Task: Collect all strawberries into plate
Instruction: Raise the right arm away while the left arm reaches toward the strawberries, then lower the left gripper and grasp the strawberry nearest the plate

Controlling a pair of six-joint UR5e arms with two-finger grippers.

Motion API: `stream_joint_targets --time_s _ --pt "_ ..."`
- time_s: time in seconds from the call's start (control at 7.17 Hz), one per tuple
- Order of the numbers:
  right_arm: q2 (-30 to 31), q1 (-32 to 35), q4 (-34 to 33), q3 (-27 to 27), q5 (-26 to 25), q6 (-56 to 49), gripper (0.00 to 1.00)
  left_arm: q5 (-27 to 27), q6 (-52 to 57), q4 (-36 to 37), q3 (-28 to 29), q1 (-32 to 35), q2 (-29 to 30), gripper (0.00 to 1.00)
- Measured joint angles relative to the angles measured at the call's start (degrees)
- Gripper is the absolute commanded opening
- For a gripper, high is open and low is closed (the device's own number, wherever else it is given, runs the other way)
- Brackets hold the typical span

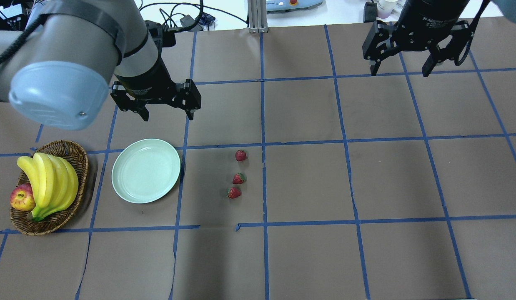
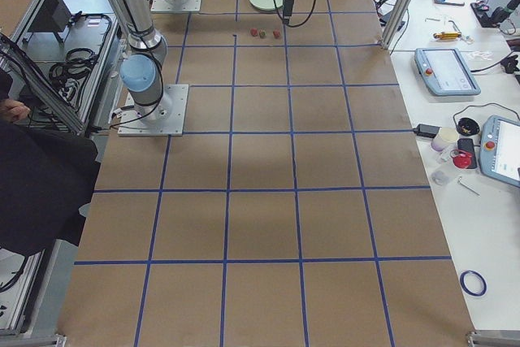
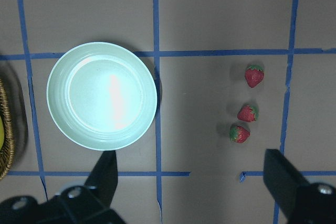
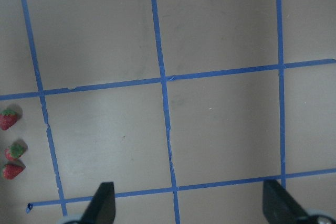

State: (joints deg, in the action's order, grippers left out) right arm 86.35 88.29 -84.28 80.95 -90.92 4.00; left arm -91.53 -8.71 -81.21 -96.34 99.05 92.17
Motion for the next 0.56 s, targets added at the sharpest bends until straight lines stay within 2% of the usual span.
stream_joint_targets --time_s 0.42,0.56 --pt "-0.04 -0.3 -2.55 0.35 0.23 -0.02 0.97 0.06 -6.46 8.54 -8.21 5.72 2.73 0.98" --pt "0.0 -0.33 -3.24 1.0 0.07 -0.04 1.0 -0.01 -8.62 10.46 -10.61 7.54 3.74 0.98"
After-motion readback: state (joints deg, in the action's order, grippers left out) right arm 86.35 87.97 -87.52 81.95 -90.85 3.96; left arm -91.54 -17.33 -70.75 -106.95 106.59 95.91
